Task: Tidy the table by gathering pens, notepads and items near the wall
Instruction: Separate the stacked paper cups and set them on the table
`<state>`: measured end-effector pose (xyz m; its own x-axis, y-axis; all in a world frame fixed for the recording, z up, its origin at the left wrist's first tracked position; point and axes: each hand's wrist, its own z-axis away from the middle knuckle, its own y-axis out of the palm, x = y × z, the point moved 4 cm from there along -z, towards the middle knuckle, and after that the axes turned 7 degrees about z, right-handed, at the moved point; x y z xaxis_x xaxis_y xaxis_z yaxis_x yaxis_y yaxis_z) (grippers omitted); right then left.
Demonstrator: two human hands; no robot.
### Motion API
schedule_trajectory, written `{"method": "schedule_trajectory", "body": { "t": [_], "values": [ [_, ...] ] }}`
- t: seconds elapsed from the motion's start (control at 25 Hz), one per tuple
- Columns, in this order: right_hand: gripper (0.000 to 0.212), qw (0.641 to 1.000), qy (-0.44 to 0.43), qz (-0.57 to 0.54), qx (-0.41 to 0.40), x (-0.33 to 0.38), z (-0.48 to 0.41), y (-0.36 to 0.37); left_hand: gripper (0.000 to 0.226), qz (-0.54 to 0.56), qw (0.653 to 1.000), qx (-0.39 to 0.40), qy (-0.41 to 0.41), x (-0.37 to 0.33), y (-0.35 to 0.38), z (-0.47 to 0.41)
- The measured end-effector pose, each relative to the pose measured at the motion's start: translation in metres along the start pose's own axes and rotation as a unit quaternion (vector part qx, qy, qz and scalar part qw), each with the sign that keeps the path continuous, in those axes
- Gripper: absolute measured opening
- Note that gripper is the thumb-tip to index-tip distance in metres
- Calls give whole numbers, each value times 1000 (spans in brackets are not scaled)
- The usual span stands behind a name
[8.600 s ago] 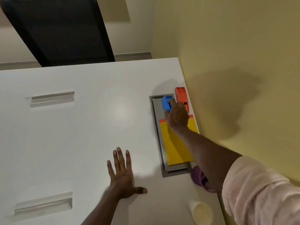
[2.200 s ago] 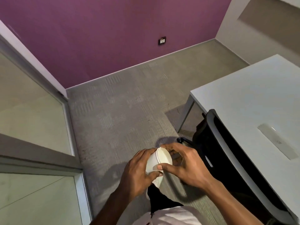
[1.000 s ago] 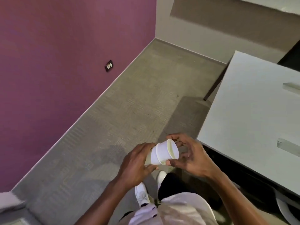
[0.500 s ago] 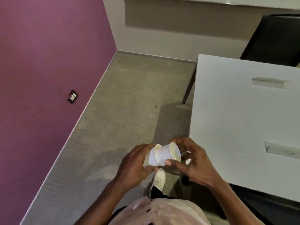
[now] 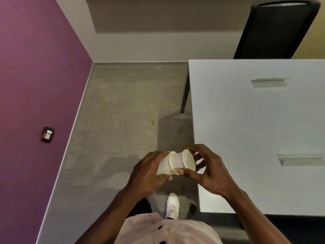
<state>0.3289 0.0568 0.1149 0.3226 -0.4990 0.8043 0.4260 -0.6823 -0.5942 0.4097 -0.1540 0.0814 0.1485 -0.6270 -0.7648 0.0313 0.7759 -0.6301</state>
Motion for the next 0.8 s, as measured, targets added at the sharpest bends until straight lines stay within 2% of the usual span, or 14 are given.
{"method": "schedule_trajectory", "body": {
  "t": [0.24,0.44,0.6,0.8],
  "values": [
    [70,997,61,10,-54,-14,-55,-2,81,-25,996,57,62,13,-22,-94],
    [67,981,120,14,-152,-1,-108,-9,81,-33,981,131,137,18,-54,-179],
    [66,947,183,8,-265,8,-123,-20,78,-38,956,209,203,4,-68,-245],
    [67,890,274,9,-363,-3,-107,-32,78,-11,934,283,219,-18,-40,-284]
  ]
}}
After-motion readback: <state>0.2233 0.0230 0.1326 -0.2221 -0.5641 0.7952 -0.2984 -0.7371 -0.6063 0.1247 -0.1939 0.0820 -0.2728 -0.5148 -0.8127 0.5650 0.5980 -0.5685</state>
